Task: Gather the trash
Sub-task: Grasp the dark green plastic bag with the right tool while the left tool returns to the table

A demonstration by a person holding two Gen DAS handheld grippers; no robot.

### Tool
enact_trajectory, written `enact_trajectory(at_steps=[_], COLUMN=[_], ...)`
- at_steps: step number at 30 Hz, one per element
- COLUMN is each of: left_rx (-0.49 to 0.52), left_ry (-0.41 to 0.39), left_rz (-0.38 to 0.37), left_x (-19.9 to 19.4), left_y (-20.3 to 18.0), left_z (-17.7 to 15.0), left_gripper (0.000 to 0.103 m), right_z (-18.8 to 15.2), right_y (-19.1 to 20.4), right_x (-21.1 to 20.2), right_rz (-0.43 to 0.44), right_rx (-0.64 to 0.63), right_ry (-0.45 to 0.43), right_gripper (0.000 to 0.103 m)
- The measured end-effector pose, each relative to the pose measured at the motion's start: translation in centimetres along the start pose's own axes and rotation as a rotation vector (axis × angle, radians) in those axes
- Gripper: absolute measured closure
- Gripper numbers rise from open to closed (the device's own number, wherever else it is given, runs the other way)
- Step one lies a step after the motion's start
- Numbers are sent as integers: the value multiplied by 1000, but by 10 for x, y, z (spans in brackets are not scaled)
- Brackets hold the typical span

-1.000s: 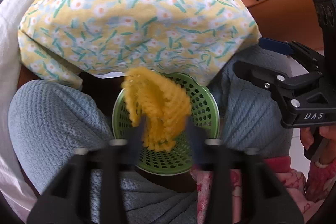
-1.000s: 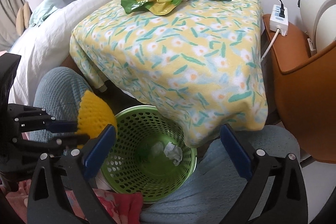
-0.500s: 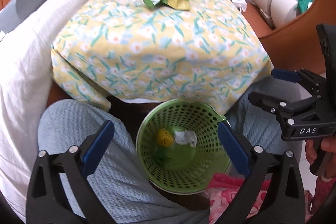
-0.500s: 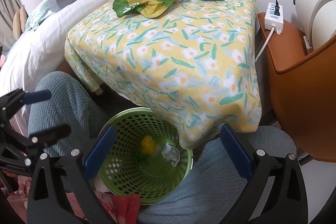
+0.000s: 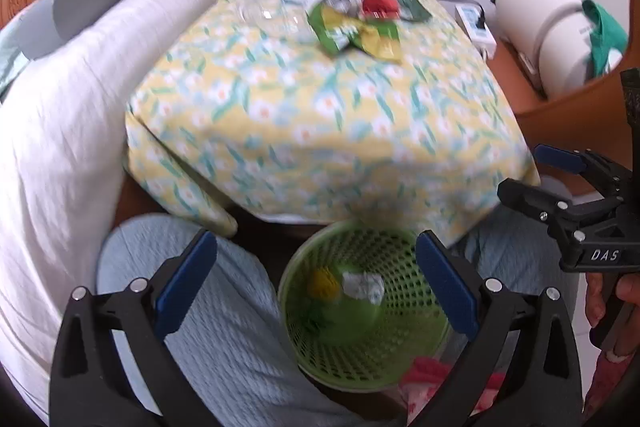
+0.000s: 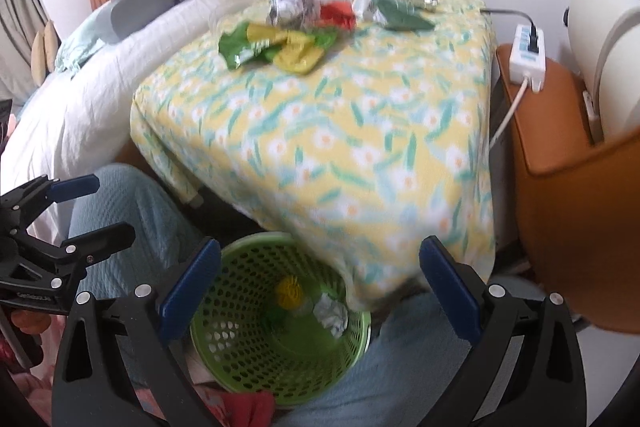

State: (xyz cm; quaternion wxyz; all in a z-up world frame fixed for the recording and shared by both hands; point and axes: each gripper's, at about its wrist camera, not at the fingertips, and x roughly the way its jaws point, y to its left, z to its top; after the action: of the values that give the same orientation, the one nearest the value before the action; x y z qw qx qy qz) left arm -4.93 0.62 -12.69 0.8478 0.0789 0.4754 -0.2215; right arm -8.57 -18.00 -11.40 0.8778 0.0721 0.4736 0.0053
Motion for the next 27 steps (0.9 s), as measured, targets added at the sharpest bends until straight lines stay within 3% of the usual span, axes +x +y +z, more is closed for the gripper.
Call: enact_trajectory(at_steps=[9, 15, 22, 27], left_rx=[-21, -16, -6, -16], left_ry=[-108, -132, -152, -161], left_rz=[37, 46, 45, 47], left_x=[-5, 7, 23, 32], left_y=[4, -9, -18, -18], left_z=[55, 94, 133, 152], left_gripper=[8, 8, 8, 8], right_z=[68, 121, 174, 196], right_y=[-15, -33, -59, -70], right_x=[12, 31, 64, 89], right_rz=[-39, -70, -126, -121], right_rx=[41, 67, 24, -30], right_ry=[-93, -137, -130, -90], right_gripper=[4, 4, 4, 4])
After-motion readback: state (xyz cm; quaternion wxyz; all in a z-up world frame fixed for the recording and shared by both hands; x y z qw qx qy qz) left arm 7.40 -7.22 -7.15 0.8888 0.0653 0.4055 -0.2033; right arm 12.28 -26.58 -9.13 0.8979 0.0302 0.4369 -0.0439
